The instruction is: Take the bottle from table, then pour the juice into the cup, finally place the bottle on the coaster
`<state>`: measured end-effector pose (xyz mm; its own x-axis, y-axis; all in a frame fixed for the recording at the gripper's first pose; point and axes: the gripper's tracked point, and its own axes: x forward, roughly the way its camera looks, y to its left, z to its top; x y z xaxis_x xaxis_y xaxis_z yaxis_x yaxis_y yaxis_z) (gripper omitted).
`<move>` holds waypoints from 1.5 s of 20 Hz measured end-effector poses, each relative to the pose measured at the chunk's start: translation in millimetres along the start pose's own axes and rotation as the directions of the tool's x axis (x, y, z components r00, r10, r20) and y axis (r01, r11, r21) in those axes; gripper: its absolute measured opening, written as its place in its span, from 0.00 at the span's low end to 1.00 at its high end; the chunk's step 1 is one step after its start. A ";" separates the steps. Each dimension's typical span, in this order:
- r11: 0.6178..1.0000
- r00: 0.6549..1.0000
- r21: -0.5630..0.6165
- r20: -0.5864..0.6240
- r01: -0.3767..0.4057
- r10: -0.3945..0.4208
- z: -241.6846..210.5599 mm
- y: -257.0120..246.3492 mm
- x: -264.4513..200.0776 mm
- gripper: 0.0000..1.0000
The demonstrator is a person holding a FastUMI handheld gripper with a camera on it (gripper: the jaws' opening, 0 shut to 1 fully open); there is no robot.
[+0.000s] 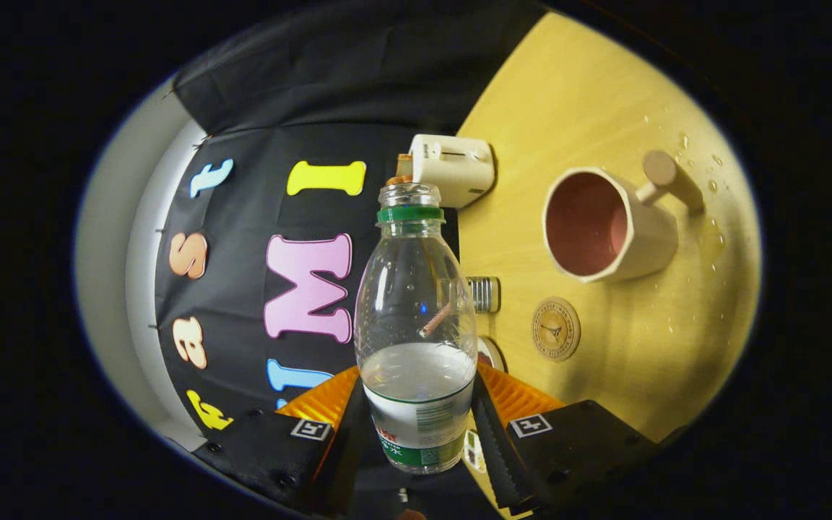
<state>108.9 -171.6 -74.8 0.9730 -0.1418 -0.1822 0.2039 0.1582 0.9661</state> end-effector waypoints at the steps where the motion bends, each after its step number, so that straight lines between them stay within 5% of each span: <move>1: 0.998 1.000 -0.064 0.004 -0.009 0.009 0.0 2.8 -0.9 0.74; 5: 0.944 0.999 -0.329 0.033 -0.025 0.038 -0.3 16.2 -2.3 0.74; 10: 0.786 0.996 -0.618 0.073 0.006 0.049 -3.9 36.0 -1.8 0.74; 16: 0.450 0.991 -0.889 0.120 0.082 0.056 -15.1 49.6 7.0 0.74; 20: 0.226 0.989 -0.967 0.135 0.118 0.064 -27.9 49.9 26.9 0.74; 22: 0.145 0.983 -0.977 0.171 0.160 0.067 -31.0 43.5 37.6 0.74; 26: 0.066 0.970 -0.972 0.231 0.226 0.081 -34.5 25.8 62.0 0.75; 30: 0.087 0.966 -0.965 0.253 0.248 0.052 -40.1 -3.3 85.6 0.75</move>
<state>195.8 -145.1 -101.0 0.9230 -0.3765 -0.0795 0.3639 0.9212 -0.1376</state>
